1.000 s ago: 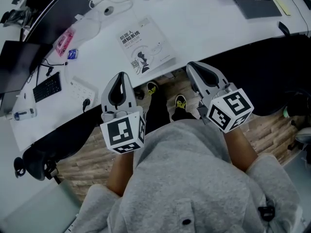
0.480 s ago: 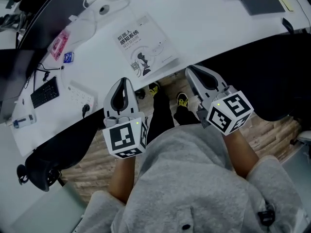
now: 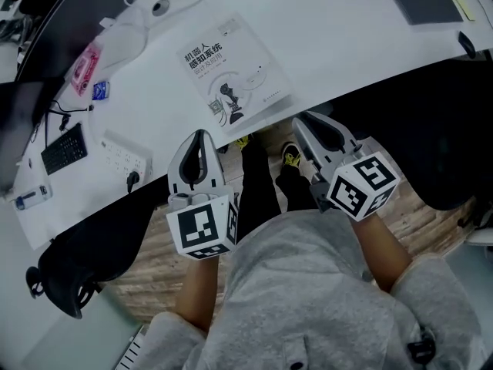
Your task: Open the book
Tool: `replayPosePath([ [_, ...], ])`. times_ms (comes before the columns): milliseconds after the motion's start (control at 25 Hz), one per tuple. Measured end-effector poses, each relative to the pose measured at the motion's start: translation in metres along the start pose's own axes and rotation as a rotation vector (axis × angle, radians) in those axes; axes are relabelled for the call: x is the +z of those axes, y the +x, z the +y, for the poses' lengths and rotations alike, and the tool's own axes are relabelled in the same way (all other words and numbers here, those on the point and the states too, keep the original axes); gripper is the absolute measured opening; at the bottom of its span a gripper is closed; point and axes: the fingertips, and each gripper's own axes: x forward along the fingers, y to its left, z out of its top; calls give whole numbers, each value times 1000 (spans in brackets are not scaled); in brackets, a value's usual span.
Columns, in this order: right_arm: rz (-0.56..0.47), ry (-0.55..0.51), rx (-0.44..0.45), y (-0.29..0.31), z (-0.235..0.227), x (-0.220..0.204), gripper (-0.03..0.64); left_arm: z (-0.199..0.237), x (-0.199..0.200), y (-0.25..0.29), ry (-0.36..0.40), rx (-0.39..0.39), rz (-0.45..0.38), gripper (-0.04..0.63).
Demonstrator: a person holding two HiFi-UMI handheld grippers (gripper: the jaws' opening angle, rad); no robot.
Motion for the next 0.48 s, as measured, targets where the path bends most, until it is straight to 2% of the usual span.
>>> replayPosePath([
  [160,30,57,1,13,-9,-10,87,3,-12,13,-10,-10,31,15],
  [480,53,135,-30,33,-27,-27,98,5,-21,41,-17,-33,58,15],
])
